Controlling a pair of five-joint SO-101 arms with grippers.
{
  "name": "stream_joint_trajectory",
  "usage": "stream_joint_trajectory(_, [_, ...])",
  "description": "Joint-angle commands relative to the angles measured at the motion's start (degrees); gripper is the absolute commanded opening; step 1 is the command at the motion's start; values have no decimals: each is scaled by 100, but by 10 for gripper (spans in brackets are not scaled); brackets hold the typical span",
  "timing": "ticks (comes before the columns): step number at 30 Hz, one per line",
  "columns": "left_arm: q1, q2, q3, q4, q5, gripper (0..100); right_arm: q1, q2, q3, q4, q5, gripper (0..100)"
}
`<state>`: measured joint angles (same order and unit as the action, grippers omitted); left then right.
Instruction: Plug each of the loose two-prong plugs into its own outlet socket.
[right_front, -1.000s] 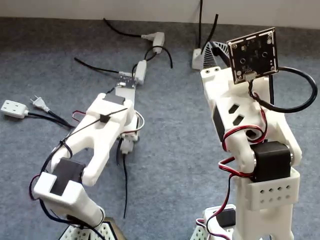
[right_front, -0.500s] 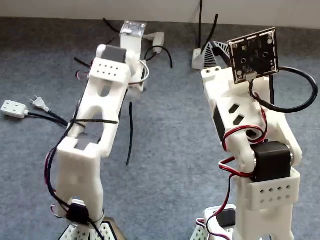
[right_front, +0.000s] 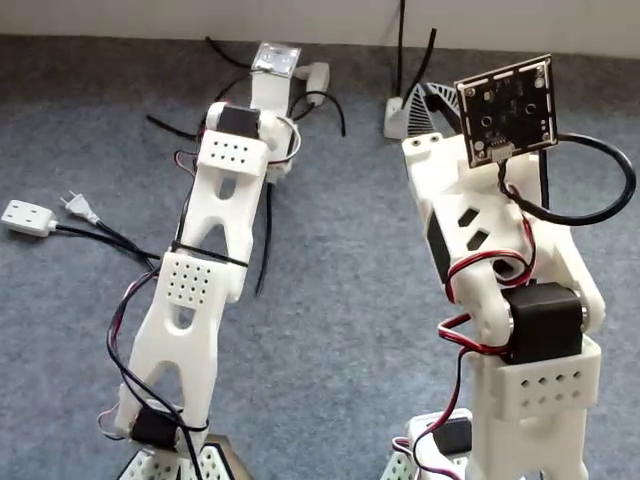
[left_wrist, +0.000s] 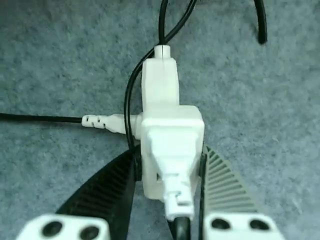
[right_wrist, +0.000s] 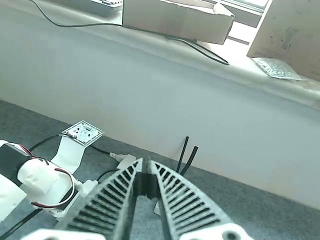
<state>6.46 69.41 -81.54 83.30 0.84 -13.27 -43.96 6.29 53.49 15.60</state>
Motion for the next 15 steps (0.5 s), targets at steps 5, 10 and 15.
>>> stream_joint_trajectory(5, [-110, -48, 286, -404, -35, 271, 57, -110, -136, -92, 26, 6])
stream_joint_trajectory(10, [-391, -215, -110, -185, 0, 309, 57, -110, -127, -92, 26, 6])
stream_joint_trajectory(15, [-848, -620, -1112, 527, 0, 315, 40, -110, -127, -92, 26, 6])
